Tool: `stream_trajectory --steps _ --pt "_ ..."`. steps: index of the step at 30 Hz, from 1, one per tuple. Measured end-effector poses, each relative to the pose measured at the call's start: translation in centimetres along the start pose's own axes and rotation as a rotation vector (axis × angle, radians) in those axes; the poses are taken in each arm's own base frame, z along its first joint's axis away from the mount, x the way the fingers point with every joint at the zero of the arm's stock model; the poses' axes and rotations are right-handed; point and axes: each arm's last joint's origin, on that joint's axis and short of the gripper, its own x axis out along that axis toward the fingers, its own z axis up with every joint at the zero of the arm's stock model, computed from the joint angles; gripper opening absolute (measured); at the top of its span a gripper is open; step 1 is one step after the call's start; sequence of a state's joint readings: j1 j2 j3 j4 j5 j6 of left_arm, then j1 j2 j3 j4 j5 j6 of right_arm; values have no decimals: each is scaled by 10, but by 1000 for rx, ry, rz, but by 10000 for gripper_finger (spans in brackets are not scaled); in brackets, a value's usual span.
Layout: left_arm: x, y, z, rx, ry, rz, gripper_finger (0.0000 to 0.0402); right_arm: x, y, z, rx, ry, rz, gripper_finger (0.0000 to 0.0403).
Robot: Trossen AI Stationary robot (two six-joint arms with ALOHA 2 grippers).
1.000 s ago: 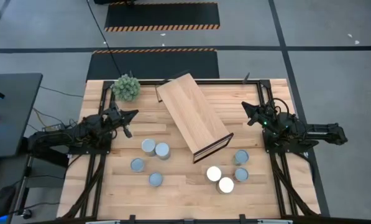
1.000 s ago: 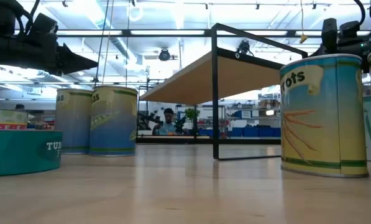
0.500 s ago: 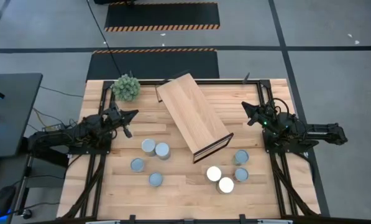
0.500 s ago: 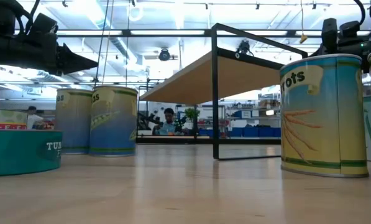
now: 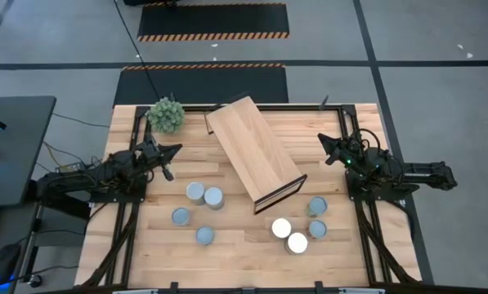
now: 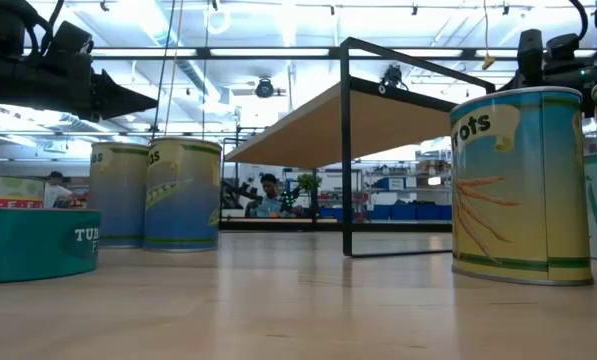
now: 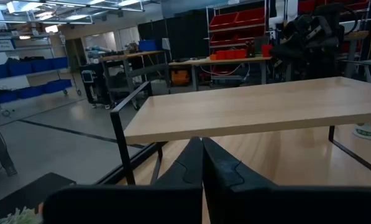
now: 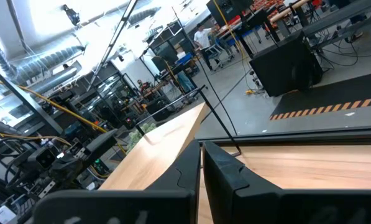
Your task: Pick and place cans onto a shelf
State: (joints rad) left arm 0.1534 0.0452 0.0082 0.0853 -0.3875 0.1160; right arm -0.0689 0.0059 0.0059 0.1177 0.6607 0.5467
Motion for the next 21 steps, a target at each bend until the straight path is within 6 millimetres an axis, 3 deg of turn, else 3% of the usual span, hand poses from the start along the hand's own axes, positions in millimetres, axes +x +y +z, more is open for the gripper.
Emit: stream_trajectory --steps 3,10,21 --pt "0 0 2 -46 -21 1 2 0 0 0 0 0 0 25" --pt "-1 1 12 -608 -120 -28 2 0 0 0 0 0 0 25" --pt "-1 2 12 -1026 -117 -36 2 0 0 0 1 -1 0 25"
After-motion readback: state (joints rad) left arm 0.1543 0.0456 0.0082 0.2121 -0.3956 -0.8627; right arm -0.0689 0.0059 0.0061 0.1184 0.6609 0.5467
